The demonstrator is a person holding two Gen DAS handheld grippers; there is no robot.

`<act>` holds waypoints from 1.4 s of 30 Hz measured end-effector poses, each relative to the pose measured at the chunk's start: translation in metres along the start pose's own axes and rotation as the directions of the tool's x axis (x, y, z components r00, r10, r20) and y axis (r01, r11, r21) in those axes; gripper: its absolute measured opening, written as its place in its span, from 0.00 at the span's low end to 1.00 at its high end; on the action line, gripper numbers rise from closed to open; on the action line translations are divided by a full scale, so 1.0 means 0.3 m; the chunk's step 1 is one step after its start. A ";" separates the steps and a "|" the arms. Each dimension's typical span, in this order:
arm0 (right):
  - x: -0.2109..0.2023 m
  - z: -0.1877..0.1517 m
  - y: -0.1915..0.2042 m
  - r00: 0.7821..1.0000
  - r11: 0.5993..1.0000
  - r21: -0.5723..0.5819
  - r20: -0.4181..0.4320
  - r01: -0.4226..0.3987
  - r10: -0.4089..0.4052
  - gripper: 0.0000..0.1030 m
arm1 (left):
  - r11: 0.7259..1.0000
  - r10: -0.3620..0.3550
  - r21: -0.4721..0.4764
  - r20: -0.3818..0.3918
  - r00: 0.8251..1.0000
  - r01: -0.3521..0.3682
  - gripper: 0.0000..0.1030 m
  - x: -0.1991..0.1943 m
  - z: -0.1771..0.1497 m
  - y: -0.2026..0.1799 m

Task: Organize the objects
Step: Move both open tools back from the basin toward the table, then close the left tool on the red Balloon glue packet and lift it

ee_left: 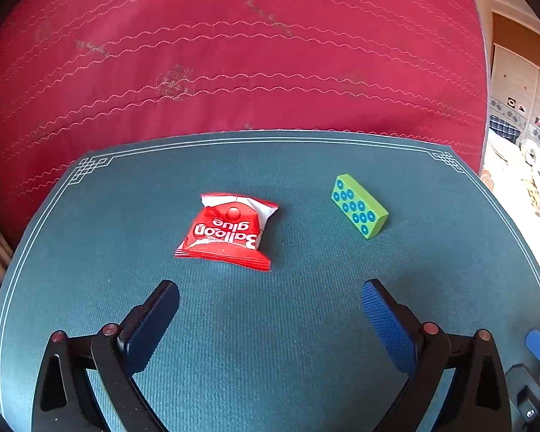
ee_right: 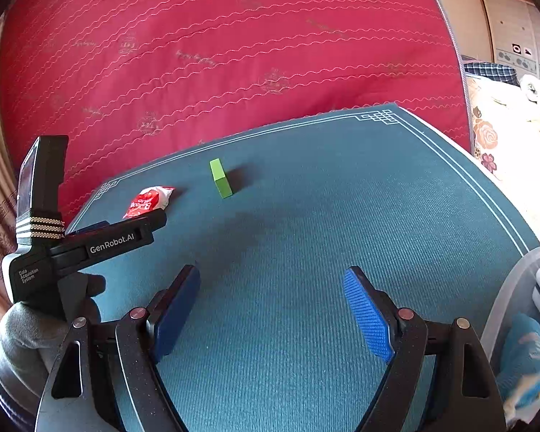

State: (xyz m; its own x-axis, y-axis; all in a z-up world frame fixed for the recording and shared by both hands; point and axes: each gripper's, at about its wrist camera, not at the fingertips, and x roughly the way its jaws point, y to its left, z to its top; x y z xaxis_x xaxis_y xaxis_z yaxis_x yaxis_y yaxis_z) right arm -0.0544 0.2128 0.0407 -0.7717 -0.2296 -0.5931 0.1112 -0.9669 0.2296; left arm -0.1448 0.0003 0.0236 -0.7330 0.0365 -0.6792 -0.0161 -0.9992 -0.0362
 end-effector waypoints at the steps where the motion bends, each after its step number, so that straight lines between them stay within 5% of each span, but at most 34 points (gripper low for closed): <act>1: 0.012 0.003 0.001 1.000 1.000 0.002 -0.007 -0.004 0.004 0.80 | 1.000 -0.001 -0.013 -0.007 1.000 0.001 0.99 0.015 0.008 0.020; 12: 0.092 0.018 0.033 0.998 0.999 -0.033 -0.057 -0.028 0.026 0.80 | 0.997 -0.044 -0.058 -0.047 0.998 0.042 0.95 0.091 0.063 0.089; 14: 0.102 0.024 0.045 0.998 0.999 -0.044 -0.058 -0.029 0.027 0.80 | 0.997 -0.055 -0.058 -0.068 0.996 0.051 0.81 0.113 0.065 0.089; 23: 0.174 0.050 0.074 0.996 0.998 -0.045 -0.080 -0.041 0.037 0.80 | 0.993 -0.081 -0.086 -0.055 0.995 0.076 0.60 0.140 0.075 0.114; 31: 0.289 0.110 0.149 0.995 0.995 -0.075 -0.087 -0.061 0.054 0.78 | 0.990 -0.118 -0.076 -0.029 0.993 0.115 0.58 0.119 0.077 0.121; 42: 0.465 0.227 0.235 0.995 0.988 -0.151 -0.097 -0.014 0.000 0.55 | 0.988 -0.123 -0.098 0.002 0.992 0.122 0.58 0.090 0.069 0.146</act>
State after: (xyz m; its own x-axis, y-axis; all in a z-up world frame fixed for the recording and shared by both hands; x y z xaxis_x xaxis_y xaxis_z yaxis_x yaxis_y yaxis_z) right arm -0.1969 0.1201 0.0266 -0.7076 -0.2388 -0.6651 0.2155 -0.9692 0.1188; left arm -0.1795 -0.0427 0.0189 -0.7265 0.1588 -0.6685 -0.0392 -0.9809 -0.1904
